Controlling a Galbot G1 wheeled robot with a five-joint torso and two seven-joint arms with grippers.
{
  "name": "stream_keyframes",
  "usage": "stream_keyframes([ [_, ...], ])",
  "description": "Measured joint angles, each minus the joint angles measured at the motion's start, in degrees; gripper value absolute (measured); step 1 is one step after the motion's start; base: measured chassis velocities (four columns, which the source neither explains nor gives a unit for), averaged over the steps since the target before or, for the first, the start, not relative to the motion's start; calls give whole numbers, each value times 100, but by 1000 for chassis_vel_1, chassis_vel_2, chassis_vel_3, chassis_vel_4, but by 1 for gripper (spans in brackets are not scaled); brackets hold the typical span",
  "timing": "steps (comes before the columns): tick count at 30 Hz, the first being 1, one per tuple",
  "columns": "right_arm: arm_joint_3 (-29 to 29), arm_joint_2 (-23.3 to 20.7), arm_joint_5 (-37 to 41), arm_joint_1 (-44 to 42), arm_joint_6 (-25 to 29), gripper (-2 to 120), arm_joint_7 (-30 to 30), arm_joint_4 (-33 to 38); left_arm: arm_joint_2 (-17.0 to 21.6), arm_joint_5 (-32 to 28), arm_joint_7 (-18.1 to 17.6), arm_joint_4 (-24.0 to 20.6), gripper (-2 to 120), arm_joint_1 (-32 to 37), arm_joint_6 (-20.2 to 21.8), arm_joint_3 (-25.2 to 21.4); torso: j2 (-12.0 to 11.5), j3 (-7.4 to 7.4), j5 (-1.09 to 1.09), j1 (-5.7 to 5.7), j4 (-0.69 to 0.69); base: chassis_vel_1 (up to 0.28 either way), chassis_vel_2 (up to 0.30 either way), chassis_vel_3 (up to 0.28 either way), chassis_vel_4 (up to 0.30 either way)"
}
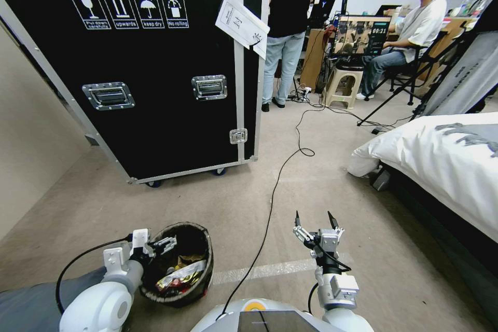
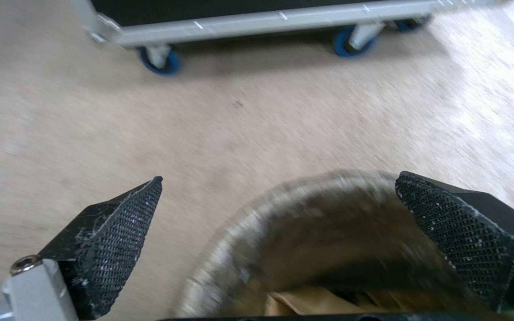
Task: Pick up the trash bin, then pick up the garbage from the floor and place it into the trash bin.
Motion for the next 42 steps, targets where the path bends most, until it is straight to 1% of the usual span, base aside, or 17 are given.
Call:
stream_keyframes([
  [2, 34, -21, 28, -6, 10, 100, 8, 18, 14, 94, 82, -83, 100, 117, -244, -47, 0, 0, 0, 0, 1, 0, 0, 0, 0],
  [3, 34, -21, 28, -6, 10, 100, 8, 18, 14, 94, 82, -83, 100, 117, -244, -47, 0, 0, 0, 0, 1, 0, 0, 0, 0],
  [4, 64, -32, 37, -20, 23, 100, 12, 32, 17, 292, 296, -97, 100, 231, -701, -99, 0, 0, 0, 0, 0, 0, 0, 0, 0],
  [6, 120, -52, 59, -59, 60, 100, 10, 66, -14, 767, 651, -43, 100, 427, -1917, -184, 0, 0, 1, 0, -1, 0, 0, 0, 0],
  [7, 120, -52, 59, -59, 60, 100, 10, 66, -14, 767, 651, -43, 100, 427, -1917, -184, 0, 0, 1, 0, -1, 0, 0, 0, 0],
  [9, 163, -64, 68, -108, 118, 100, 1, 102, -122, 1043, 856, 9, 100, 643, -2731, -278, 0, 0, 0, 0, 0, 0, 0, 0, 0],
  [10, 174, -65, 70, -127, 137, 100, 1, 114, -191, 1098, 884, 23, 100, 732, -2990, -306, 0, 0, 1, 0, 1, 0, 0, 0, 0],
  [11, 174, -65, 70, -127, 137, 100, 1, 114, -191, 1098, 884, 23, 100, 732, -2990, -306, 0, 0, 1, 0, 1, 0, 0, 0, 0],
  [14, 201, -61, 77, -197, 195, 100, 1, 134, -444, 1286, 918, 75, 100, 984, -3802, -368, 0, 0, 0, 0, 1, 0, 0, 0, 0],
  [15, 201, -61, 77, -197, 195, 100, 1, 134, -444, 1286, 918, 75, 100, 984, -3802, -368, 0, 0, 0, 0, 1, 0, 0, 0, 0],
  [16, 203, -56, 77, -221, 224, 100, 6, 136, -543, 1322, 925, 80, 100, 1058, -4136, -374, 0, 0, 0, 0, 0, 0, 0, 0, 0],
  [17, 203, -54, 75, -235, 243, 100, 11, 136, -587, 1336, 932, 82, 100, 1094, -4289, -374, 0, 0, 0, 0, 0, 0, 0, 0, 0],
  [18, 203, -54, 75, -235, 243, 100, 11, 136, -587, 1336, 932, 82, 100, 1094, -4289, -374, 0, 0, 0, 0, 0, 0, 0, 0, 0],
  [19, 203, -49, 64, -257, 295, 100, 21, 136, -677, 1384, 943, 88, 100, 1158, -4616, -367, 0, 0, 1, 0, 1, 0, 0, 0, 0],
  [20, 204, -41, 50, -268, 330, 100, 26, 136, -728, 1423, 946, 94, 100, 1192, -4765, -354, 0, 0, 1, 0, 1, 0, 0, 0, 0],
  [24, 263, -15, 10, -279, 440, 100, 13, 131, -816, 1564, 947, 99, 100, 1248, -4993, -313, 0, 0, 0, 0, 0, 0, 0, 0, 0],
  [42, 285, -4, -39, -277, 461, 100, 0, 118, -830, 1607, 991, 78, 100, 1247, -4901, -302, 0, 0, 0, 0, 0, 0, 0, 0, 0],
])
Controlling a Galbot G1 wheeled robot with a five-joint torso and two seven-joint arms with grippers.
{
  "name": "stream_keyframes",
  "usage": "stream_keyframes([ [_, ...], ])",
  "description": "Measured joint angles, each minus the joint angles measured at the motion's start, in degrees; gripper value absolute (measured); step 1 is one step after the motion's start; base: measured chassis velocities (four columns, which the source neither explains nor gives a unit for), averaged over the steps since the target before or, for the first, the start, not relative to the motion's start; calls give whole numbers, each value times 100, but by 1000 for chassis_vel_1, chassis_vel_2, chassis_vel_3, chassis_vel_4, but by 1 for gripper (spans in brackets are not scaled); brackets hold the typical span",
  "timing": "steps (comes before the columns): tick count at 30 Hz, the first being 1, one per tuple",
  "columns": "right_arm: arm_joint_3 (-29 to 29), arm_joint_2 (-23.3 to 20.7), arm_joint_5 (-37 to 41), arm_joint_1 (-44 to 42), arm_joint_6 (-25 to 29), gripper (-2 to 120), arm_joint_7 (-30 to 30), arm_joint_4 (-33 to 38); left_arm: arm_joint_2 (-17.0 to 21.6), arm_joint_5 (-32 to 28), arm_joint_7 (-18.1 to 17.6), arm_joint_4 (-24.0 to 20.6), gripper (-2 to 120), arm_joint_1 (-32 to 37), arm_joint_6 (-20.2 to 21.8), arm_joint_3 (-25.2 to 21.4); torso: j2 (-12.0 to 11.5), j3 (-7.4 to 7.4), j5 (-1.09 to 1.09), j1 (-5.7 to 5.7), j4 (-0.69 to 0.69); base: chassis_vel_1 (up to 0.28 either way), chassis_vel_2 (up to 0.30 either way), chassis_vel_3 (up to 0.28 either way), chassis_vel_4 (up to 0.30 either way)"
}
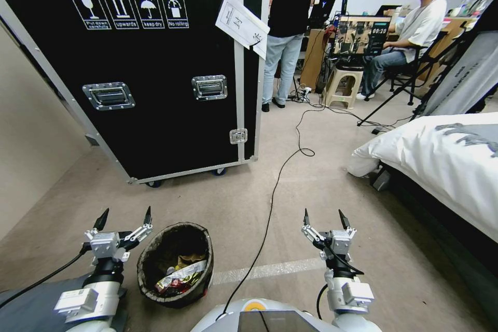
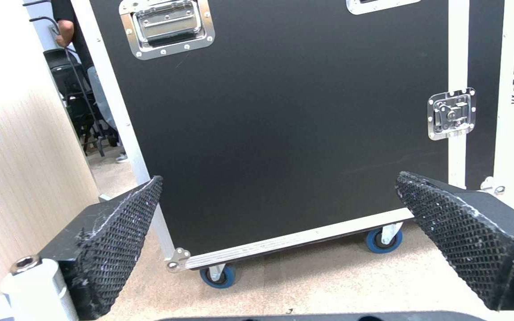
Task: Pick up the trash bin, then pick up the garbage from the floor and place it into the trash bin.
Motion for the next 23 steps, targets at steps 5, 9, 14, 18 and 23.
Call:
stream_keyframes([
  [5, 0, 0, 0, 1, 0, 100, 0, -2, 2, -3, 0, -3, 100, -3, 13, 1, 0, 0, 0, 0, 0, 0, 0, 0, 0],
  [9, -1, 0, 0, 1, 0, 100, 0, -4, 3, -6, 0, -3, 100, -4, 18, 1, 0, 0, 0, 0, 0, 0, 0, 0, 0],
  [14, -1, 0, 0, 1, -1, 100, 0, -6, 5, -10, -2, -4, 100, -4, 22, 1, 0, 0, 0, 0, 0, 0, 0, 0, 0],
  [18, -2, 0, 0, 2, -1, 100, 0, -6, 6, -12, -3, -4, 100, -4, 24, 1, 0, 0, 0, 0, 0, 0, 0, 0, 0],
  [23, -2, 0, 1, 2, -2, 100, 0, -6, 7, -13, -4, -3, 100, -5, 26, 1, 0, 0, 0, 0, 0, 0, 0, 0, 0],
])
